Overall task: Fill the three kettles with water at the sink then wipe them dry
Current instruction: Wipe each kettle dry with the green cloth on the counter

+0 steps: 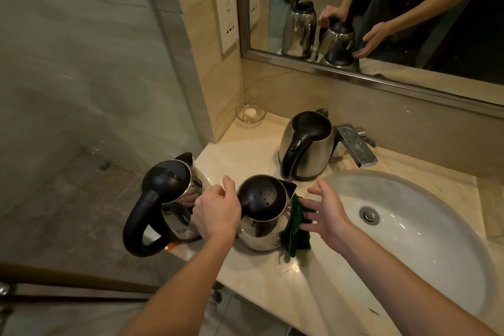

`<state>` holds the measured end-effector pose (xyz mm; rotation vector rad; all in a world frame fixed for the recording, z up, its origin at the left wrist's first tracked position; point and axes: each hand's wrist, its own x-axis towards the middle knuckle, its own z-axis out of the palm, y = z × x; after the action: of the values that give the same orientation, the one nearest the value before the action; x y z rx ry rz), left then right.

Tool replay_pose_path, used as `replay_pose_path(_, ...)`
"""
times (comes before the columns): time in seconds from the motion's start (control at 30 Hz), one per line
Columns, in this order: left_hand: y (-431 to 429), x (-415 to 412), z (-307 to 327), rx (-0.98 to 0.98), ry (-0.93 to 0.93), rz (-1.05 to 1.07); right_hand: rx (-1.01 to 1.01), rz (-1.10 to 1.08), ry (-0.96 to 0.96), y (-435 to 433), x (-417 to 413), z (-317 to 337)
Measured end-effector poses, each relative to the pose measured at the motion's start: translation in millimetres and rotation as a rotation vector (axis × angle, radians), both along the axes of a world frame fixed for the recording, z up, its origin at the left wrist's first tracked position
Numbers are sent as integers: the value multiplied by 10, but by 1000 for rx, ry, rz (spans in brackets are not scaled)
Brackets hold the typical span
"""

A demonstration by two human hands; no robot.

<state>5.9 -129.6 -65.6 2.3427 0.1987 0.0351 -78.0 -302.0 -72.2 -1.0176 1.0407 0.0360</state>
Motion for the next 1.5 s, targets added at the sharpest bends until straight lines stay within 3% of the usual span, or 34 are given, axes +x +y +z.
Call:
replay_pose_path(0.43, 65, 94, 50, 44, 62, -167, -155, 204, -102, -148, 29, 167)
replay_pose_path(0.83, 72, 139, 5, 60, 43, -189, -188, 446, -23, -233, 166, -65)
replay_pose_path(1.13, 64, 156, 8, 0, 40, -183, -242, 462, -195, -297, 116, 8)
replay_pose_path(1.5, 15, 160, 20, -100, 57, -36, -237, 457, -217, -301, 102, -193)
